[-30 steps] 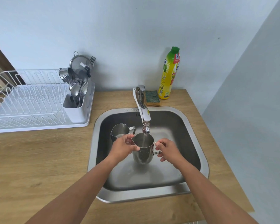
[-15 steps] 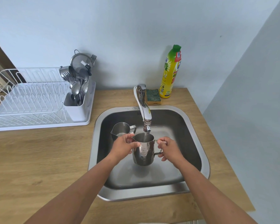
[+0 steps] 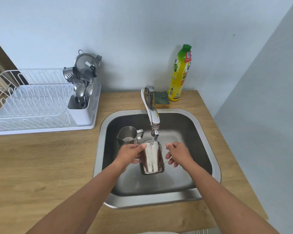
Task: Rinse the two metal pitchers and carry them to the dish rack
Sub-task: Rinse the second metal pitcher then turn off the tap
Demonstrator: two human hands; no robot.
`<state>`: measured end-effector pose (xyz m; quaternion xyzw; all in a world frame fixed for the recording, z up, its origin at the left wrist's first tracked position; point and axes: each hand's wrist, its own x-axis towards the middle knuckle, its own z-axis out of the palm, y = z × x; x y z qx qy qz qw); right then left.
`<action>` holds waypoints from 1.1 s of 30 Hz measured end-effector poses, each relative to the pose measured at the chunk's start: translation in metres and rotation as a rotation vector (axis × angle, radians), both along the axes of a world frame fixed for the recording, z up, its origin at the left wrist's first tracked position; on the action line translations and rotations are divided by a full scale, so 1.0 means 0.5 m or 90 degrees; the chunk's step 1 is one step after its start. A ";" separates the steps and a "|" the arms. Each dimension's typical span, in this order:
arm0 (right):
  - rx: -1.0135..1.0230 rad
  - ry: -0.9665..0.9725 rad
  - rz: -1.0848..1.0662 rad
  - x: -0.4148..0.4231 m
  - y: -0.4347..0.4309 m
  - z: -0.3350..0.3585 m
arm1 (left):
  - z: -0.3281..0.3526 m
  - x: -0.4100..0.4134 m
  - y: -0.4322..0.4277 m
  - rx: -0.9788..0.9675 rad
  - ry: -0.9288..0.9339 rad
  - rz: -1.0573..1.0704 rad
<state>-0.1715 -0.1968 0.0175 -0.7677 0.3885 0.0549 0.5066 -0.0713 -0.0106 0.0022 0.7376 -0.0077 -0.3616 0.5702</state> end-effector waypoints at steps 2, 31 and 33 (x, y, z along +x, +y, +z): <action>-0.009 0.015 0.010 0.005 0.003 0.002 | 0.002 -0.004 -0.001 0.002 0.024 0.022; 0.117 0.070 0.002 0.009 0.001 -0.024 | -0.027 0.013 0.005 -0.021 0.121 -0.014; 0.120 0.056 -0.007 0.005 0.002 -0.029 | -0.030 0.012 0.001 -0.030 0.111 -0.013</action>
